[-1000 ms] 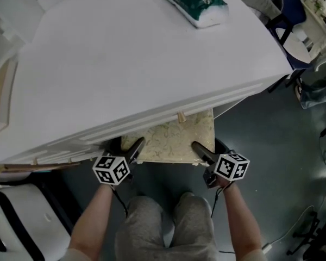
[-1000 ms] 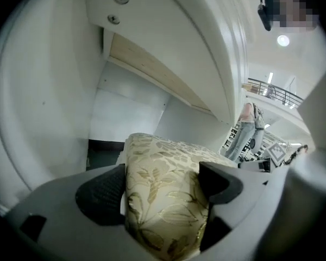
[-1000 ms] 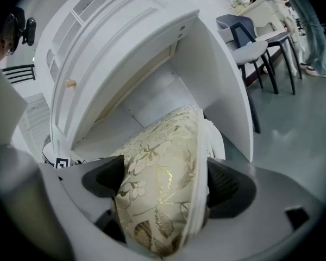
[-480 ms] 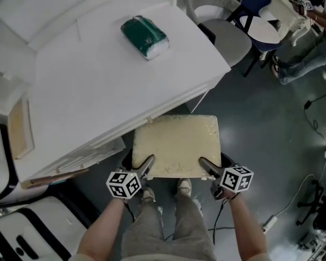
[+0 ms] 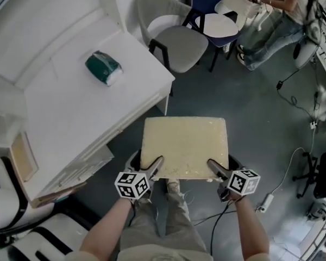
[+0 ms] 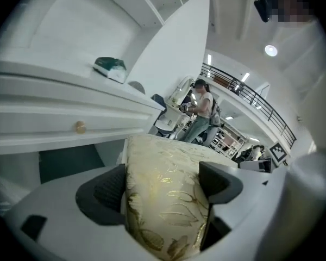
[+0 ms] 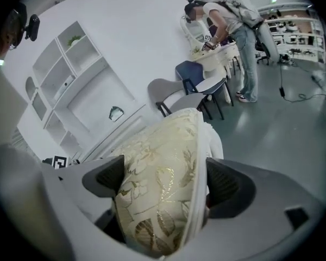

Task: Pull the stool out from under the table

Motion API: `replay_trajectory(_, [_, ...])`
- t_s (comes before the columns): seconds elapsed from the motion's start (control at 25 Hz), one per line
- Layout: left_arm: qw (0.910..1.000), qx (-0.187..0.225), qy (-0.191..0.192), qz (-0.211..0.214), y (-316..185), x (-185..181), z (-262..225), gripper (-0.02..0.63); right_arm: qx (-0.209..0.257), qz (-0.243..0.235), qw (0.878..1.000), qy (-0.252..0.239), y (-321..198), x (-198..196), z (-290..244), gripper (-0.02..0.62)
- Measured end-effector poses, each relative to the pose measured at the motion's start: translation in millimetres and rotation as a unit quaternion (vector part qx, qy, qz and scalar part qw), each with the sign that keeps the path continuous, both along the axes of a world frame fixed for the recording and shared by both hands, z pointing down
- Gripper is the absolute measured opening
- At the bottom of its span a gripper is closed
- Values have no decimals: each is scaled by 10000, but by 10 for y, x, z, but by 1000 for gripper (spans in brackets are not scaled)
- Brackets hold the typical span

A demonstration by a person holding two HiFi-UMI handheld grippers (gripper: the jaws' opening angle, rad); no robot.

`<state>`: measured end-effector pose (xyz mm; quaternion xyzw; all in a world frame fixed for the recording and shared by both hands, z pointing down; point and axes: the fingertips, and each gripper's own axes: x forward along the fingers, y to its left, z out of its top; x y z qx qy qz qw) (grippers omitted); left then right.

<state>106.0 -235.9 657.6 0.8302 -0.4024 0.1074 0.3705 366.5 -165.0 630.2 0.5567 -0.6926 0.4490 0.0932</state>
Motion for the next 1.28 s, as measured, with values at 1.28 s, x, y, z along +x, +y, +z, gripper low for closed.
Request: replay_trajectory(1.28, [9620, 1509, 399, 2240, 163, 1492, -3331, 434, 1463, 2266, 9617, 492, 1284, 898, -3116, 485])
